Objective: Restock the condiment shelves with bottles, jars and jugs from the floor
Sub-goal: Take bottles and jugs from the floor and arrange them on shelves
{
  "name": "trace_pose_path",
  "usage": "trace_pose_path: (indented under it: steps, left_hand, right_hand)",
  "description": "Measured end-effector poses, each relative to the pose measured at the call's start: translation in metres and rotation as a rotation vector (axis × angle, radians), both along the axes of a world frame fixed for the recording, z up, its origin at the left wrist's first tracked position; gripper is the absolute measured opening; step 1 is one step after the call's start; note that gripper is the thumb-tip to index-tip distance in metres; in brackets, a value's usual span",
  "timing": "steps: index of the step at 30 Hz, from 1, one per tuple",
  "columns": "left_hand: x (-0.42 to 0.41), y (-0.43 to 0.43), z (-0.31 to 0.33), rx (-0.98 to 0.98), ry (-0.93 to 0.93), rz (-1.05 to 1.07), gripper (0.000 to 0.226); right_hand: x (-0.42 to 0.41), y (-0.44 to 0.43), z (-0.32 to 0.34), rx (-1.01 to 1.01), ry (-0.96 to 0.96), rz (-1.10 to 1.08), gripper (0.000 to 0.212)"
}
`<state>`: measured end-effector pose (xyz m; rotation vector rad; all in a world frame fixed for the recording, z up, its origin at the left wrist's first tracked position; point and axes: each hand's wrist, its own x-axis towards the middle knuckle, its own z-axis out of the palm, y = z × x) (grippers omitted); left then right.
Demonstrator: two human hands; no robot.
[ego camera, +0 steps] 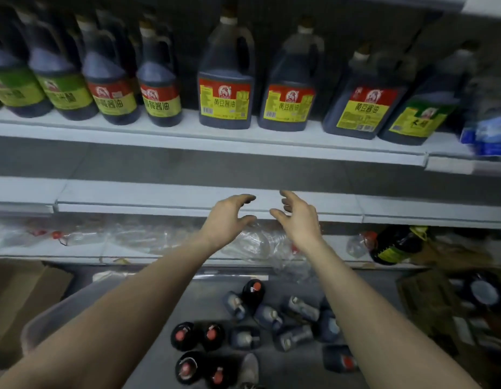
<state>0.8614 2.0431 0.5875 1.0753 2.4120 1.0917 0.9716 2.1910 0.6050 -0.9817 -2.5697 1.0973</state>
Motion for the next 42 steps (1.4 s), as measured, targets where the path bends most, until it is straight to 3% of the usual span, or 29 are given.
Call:
trace_pose_path:
  steps: [10,19,30,42]
  left_hand:
    - [0.044,-0.004,-0.086,-0.182,-0.159,0.017,0.052]
    - [0.067,-0.003,-0.193,-0.376,-0.277,0.131,0.055]
    - [0.047,-0.02,-0.398,-0.535,-0.424,0.058,0.067]
    - [0.02,-0.032,-0.612,-0.585,-0.477,-0.069,0.084]
  right_hand:
    - [0.045,0.01,-0.085,-0.094,-0.138,0.109,0.055]
    - [0.057,0.026,-0.204,-0.258,-0.254,0.248,0.049]
    - [0.076,-0.001,-0.422,-0.372,-0.472,0.24,0.058]
    - [0.06,-0.027,-0.617,-0.437,-0.532,0.147,0.075]
